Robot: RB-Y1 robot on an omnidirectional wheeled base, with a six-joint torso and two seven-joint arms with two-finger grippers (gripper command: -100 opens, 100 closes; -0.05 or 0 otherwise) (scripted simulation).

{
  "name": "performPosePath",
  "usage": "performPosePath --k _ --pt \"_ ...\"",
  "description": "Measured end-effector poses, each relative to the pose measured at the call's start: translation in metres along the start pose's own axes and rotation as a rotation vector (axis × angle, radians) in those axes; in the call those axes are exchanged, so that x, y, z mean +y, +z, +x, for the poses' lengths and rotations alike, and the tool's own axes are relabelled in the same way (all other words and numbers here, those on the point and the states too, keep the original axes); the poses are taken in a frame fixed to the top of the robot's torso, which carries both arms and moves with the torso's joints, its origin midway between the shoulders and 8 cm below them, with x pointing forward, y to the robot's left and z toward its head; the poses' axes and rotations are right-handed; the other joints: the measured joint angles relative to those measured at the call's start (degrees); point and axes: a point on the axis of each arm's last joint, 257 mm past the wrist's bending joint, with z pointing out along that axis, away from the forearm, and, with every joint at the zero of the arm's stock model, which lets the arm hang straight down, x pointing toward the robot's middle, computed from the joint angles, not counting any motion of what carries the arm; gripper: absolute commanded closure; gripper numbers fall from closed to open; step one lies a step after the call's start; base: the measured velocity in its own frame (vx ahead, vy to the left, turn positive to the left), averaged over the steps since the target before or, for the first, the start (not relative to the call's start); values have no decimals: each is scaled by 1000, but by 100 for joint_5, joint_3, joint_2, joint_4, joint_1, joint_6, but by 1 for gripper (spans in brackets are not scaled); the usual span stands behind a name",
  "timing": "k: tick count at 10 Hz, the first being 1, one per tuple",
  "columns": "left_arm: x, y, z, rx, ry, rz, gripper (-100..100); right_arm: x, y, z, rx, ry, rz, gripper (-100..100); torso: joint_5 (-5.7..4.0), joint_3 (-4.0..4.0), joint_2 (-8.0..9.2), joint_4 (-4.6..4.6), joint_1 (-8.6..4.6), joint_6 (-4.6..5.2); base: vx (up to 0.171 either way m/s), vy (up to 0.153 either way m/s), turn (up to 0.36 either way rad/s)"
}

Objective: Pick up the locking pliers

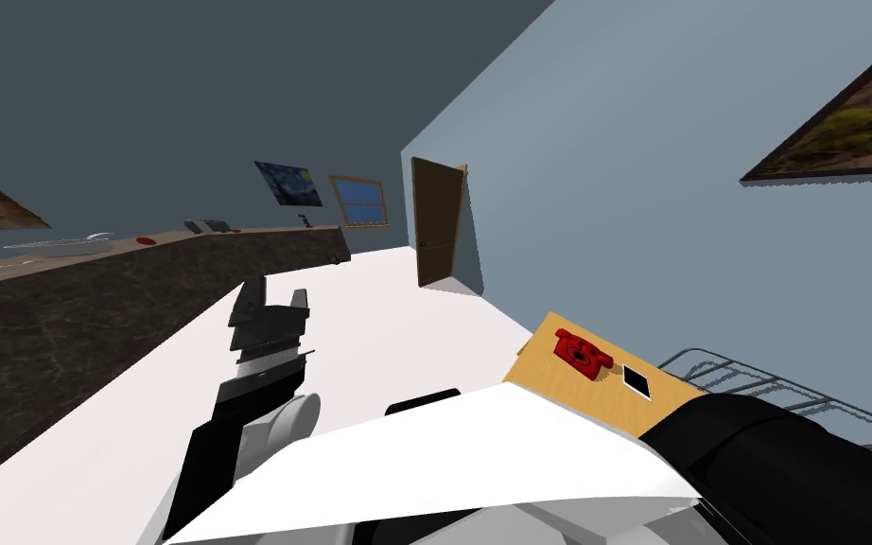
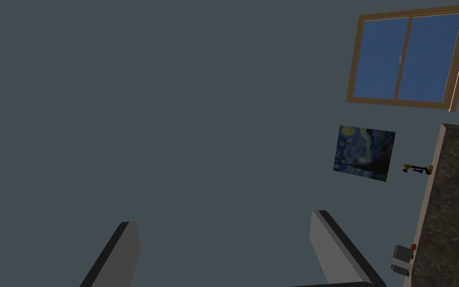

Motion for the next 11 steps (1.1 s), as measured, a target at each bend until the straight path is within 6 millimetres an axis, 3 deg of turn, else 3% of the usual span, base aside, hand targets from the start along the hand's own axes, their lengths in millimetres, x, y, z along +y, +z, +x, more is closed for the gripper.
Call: performPosePath --k 11 --pt "0 0 0 0 0 0 0 24 8 8 20 241 -11 -100 2 -4 -7 -1 8 3 -116 27 224"
